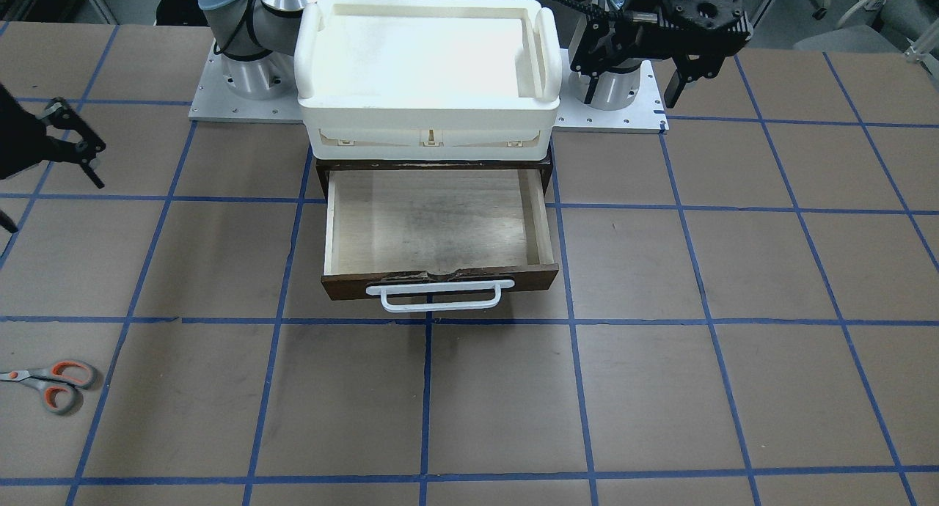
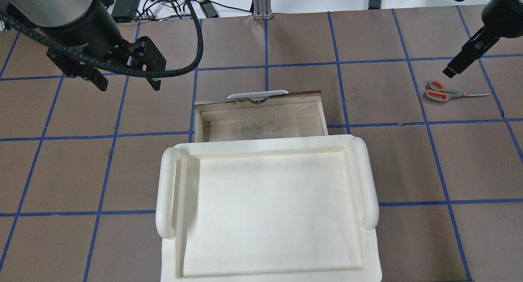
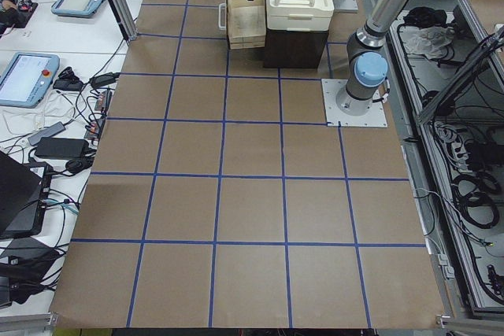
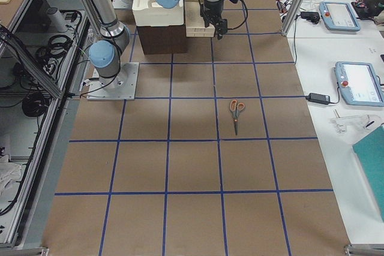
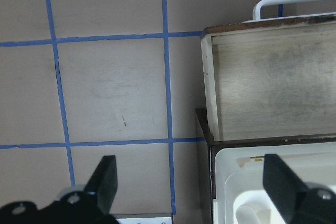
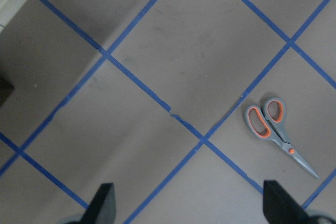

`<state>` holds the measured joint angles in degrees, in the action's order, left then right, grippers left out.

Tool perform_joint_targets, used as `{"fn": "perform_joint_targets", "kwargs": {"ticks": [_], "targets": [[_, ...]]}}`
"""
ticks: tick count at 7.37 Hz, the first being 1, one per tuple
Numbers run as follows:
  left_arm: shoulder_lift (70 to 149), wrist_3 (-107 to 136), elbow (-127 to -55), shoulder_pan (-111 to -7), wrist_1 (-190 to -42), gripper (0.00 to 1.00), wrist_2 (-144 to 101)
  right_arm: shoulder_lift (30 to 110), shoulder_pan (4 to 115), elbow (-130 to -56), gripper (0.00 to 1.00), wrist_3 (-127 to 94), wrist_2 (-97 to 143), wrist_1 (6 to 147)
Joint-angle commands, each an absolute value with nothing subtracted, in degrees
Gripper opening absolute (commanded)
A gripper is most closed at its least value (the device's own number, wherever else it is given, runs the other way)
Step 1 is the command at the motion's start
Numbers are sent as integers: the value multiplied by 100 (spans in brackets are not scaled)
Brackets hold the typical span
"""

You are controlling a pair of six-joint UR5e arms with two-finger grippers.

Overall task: Put scissors in drawer and close it
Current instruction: 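Move the right gripper over the grey-and-orange scissors and lower it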

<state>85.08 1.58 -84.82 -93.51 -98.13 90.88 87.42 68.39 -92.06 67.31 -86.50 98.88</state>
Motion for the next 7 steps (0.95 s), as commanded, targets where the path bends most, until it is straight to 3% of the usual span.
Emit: {"fn": "perform_joint_targets", "kwargs": {"ticks": [1,4,7], "targets": [[8508,158,-8481,-9352,-9809,100,9088,8045,6119,-9193,100,8808,-8587,10395],[8508,158,-8481,-9352,-9817,100,9088,6955,6012,-9193,100,10079,-8736,11634],[8508,158,-8481,-9352,-9817,100,9088,6488,5994,-9220,100,11247,-8754,12082]]}}
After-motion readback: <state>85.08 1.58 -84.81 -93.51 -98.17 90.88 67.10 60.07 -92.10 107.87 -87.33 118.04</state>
